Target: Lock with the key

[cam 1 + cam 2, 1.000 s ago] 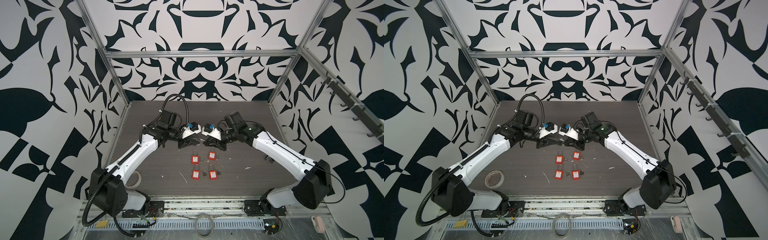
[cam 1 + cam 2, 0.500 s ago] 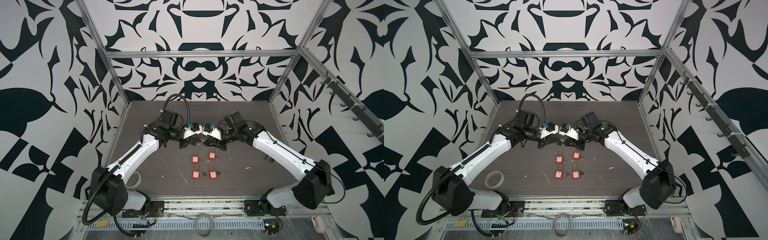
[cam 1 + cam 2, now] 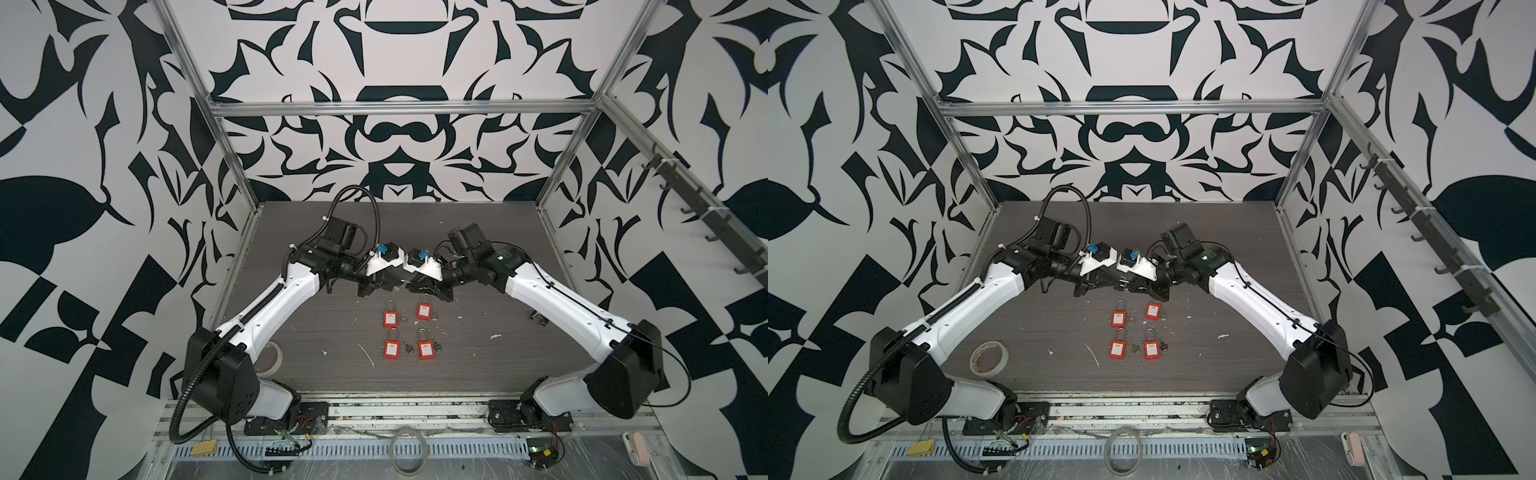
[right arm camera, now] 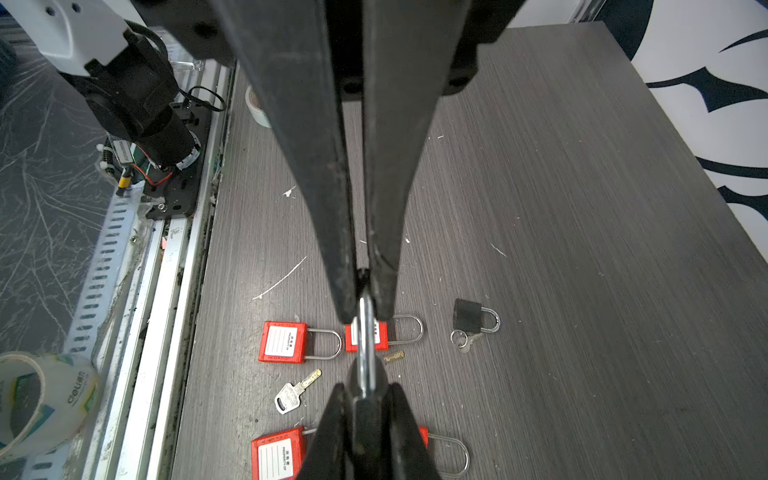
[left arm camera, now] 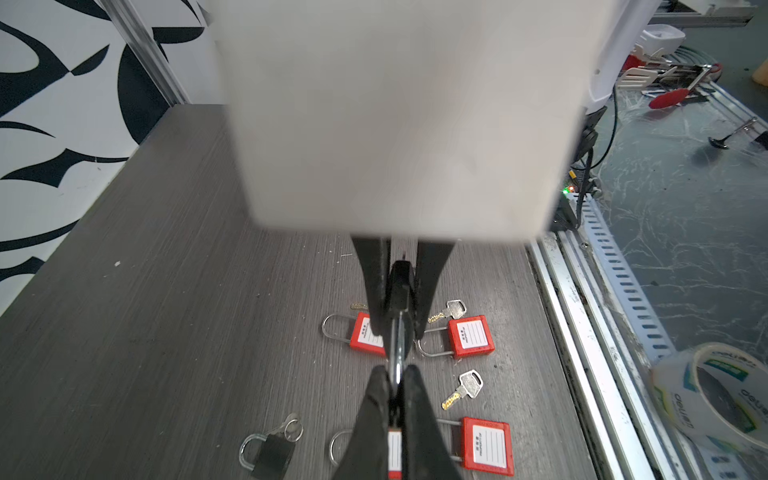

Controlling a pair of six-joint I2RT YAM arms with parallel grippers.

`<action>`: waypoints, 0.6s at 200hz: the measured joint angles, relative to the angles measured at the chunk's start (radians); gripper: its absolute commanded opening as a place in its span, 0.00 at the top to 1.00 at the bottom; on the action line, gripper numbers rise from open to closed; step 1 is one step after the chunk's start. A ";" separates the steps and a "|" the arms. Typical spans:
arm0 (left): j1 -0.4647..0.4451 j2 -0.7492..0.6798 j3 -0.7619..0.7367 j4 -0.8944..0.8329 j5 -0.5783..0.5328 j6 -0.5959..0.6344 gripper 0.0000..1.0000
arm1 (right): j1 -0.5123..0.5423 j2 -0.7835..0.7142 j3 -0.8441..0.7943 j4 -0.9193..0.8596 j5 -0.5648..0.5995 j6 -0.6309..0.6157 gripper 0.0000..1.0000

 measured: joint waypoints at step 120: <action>-0.049 0.009 -0.033 0.098 -0.036 -0.077 1.00 | -0.004 -0.007 -0.024 0.008 -0.013 0.066 1.00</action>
